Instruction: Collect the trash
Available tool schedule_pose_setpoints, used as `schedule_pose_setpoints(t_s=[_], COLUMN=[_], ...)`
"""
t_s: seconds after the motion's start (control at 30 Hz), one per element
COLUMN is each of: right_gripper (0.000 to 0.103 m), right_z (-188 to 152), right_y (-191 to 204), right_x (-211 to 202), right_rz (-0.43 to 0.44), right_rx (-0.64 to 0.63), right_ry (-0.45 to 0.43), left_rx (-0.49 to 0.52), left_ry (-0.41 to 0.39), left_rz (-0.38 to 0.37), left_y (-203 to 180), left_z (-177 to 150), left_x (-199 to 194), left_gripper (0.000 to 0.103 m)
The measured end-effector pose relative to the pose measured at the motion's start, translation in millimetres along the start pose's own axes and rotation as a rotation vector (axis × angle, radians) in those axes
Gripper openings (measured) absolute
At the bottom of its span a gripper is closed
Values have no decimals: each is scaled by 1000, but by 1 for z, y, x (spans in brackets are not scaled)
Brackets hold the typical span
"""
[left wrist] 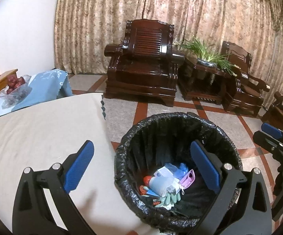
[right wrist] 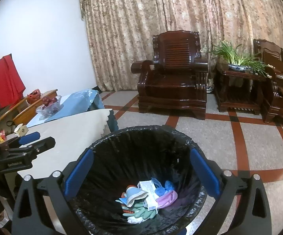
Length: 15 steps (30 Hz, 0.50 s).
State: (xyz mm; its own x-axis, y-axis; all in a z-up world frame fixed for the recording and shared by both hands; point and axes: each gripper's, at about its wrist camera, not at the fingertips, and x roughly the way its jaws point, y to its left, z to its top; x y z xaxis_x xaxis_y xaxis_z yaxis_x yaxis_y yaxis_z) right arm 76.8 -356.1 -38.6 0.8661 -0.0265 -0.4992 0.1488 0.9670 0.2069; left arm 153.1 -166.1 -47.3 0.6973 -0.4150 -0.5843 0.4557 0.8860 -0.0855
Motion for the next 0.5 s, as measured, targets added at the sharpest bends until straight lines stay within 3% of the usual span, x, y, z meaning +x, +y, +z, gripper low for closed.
schedule_pose_setpoints(t_s=[0.5], right_gripper=[97], right_z=[8], right_y=[28], right_x=[-26], right_rz=[31], right_rx=[-39], right_ry=[-31], left_rx=[2], left_ry=[-33], left_rz=[26], left_y=[2], left_z=[4], left_x=[-44], left_gripper=[96])
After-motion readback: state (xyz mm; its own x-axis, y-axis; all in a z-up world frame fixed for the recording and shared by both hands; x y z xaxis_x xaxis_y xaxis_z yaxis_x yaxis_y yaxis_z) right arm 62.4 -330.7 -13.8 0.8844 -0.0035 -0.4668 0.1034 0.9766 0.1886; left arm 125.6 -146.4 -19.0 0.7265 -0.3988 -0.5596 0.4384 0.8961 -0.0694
